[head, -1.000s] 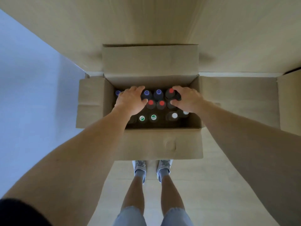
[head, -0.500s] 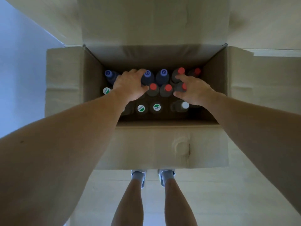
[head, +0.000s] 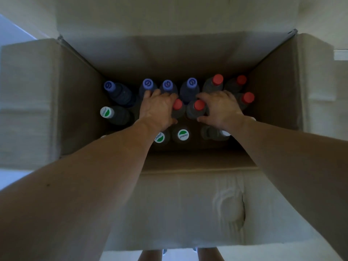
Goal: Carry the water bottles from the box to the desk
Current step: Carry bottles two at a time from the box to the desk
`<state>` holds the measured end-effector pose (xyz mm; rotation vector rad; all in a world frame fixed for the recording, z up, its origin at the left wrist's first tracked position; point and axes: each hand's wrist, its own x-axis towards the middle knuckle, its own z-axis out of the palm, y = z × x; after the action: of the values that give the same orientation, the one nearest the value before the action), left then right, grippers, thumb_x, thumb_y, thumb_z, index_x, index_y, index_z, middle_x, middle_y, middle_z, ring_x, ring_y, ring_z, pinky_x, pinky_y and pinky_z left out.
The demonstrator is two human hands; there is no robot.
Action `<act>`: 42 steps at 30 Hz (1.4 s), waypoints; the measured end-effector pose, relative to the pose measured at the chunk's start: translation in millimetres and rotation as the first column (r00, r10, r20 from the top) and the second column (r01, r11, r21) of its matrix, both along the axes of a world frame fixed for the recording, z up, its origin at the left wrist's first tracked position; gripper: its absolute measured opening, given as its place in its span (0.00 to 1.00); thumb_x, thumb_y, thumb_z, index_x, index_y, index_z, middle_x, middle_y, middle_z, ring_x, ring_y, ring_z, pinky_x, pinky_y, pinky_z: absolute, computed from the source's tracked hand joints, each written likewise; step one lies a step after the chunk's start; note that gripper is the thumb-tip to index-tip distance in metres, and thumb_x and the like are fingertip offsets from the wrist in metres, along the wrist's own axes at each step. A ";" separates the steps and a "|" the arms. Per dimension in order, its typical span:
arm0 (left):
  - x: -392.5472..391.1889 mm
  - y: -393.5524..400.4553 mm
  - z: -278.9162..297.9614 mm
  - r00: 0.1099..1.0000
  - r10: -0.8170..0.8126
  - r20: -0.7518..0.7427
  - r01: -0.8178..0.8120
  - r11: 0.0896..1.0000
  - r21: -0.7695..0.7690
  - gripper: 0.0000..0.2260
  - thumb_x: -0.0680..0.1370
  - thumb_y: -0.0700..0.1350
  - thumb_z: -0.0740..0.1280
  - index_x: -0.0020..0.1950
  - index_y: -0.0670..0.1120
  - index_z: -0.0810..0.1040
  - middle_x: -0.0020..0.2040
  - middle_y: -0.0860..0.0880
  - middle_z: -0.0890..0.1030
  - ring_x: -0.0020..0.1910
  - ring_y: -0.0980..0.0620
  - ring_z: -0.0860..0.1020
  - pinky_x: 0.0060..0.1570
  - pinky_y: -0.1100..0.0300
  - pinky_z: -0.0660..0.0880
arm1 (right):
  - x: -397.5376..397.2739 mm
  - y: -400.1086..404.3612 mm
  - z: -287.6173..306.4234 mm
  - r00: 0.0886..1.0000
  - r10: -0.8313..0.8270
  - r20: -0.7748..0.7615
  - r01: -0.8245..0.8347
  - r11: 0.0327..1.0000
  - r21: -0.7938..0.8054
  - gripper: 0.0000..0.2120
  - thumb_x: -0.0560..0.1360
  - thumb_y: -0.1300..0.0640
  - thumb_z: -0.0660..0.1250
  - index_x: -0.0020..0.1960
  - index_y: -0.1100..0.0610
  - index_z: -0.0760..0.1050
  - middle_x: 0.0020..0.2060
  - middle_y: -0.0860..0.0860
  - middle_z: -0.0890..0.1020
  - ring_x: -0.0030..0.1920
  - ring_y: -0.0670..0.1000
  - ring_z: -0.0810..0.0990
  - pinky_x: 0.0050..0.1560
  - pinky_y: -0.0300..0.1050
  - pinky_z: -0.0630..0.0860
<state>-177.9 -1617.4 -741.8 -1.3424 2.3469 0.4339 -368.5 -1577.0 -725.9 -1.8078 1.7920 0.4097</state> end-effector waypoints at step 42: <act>0.7 -40.8 199.9 0.098 0.875 -0.475 -0.331 0.478 0.813 0.12 0.79 0.56 0.66 0.59 0.53 0.79 0.50 0.50 0.86 0.47 0.52 0.85 0.48 0.51 0.77 | -24.1 -36.9 196.6 0.140 -0.694 0.707 0.535 0.654 0.536 0.25 0.70 0.44 0.71 0.66 0.47 0.74 0.61 0.52 0.82 0.64 0.59 0.78 0.66 0.69 0.69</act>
<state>-177.2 -1658.2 -541.8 -2.0968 1.6022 2.4588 -392.6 -1613.9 -529.3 -0.6536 1.4052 -0.6606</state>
